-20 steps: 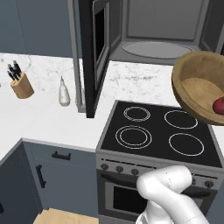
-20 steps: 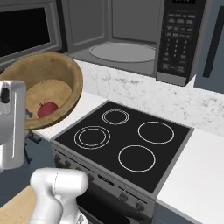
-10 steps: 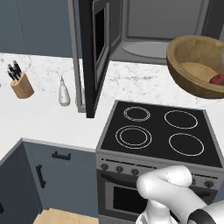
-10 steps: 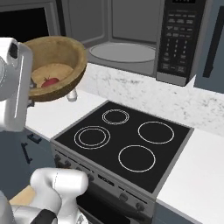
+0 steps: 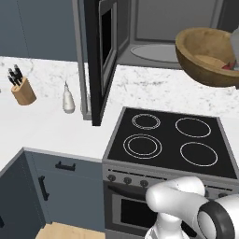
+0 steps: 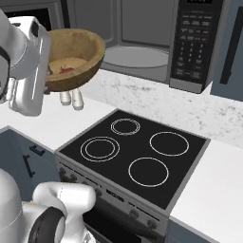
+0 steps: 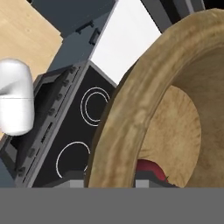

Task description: Pick the tomato from the sink and place it in the bowl. Then pick the bowl and place it in the microwave. Then close the microwave door and press the start button.

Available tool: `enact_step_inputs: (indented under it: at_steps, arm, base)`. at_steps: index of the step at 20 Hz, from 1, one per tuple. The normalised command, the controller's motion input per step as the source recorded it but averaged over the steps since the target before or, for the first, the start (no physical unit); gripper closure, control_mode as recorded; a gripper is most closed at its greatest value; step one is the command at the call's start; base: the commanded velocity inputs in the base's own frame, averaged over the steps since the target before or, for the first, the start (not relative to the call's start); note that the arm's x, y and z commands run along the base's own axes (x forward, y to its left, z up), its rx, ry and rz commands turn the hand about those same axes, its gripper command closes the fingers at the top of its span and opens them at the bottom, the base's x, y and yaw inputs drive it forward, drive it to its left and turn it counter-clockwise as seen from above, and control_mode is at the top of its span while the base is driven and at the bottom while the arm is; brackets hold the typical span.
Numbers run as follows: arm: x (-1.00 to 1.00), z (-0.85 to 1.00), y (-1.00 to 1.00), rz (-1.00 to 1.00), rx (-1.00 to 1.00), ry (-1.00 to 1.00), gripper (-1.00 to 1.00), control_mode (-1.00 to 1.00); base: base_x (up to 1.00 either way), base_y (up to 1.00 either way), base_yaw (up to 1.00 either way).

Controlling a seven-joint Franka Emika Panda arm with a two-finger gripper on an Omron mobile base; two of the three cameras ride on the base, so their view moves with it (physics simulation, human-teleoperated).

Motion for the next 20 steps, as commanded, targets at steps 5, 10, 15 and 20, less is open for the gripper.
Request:
enact_step_inputs:
  at_steps: [5,10,15,20]
  arm:
    - [0.65,0.00,-0.12,0.00,0.00,-0.11,1.00,-1.00]
    - [0.56,0.00,-0.06,0.00,0.00,-0.04,1.00,-1.00]
    - [0.88,0.00,-0.24,0.00,0.00,0.03,1.00,-1.00]
    - [0.74,0.00,-0.29,0.00,0.00,0.01,1.00,-1.00]
  base:
    - [0.00,0.00,0.00]
    - [0.00,0.00,0.00]
    - [0.00,0.00,0.00]
    - [0.00,0.00,0.00]
